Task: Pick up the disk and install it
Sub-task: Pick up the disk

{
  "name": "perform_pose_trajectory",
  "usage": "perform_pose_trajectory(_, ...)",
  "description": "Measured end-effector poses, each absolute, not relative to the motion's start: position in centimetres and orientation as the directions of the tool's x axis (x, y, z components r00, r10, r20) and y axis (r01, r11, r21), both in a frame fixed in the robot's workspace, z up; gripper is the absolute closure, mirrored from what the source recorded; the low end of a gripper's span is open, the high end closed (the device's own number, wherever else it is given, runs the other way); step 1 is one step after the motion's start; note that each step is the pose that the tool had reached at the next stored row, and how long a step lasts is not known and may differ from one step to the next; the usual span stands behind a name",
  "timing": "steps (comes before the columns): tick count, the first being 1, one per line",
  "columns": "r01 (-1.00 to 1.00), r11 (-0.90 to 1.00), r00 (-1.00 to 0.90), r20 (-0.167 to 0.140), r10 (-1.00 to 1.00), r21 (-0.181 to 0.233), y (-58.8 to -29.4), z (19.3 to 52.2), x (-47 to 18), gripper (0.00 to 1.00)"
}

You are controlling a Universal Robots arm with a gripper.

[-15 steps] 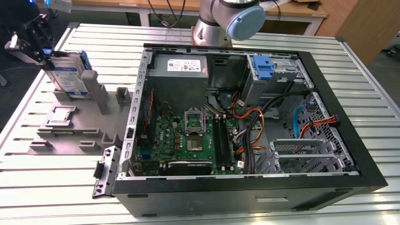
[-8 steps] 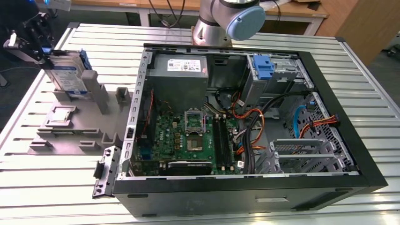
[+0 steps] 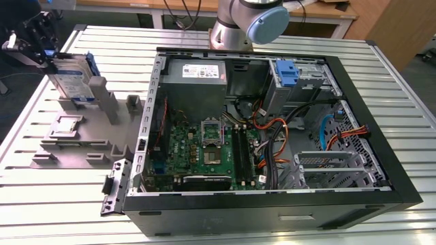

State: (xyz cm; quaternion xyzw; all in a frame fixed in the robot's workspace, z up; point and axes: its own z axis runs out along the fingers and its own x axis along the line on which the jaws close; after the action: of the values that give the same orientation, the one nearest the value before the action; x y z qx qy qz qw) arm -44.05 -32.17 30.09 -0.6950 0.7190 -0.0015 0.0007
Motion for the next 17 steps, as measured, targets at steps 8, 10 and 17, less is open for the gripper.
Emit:
perform_pose_trajectory(8,-0.999,0.034,-0.034,0.001,-0.999,-0.004,-32.17,30.48,-44.05,0.63)
perform_pose_trajectory(10,-0.999,0.034,-0.034,0.001,-0.999,-0.003,-32.17,30.51,-44.06,0.63)
perform_pose_trajectory(17,-0.999,0.034,-0.034,0.001,-0.999,-0.003,-32.17,30.63,-44.06,0.63)
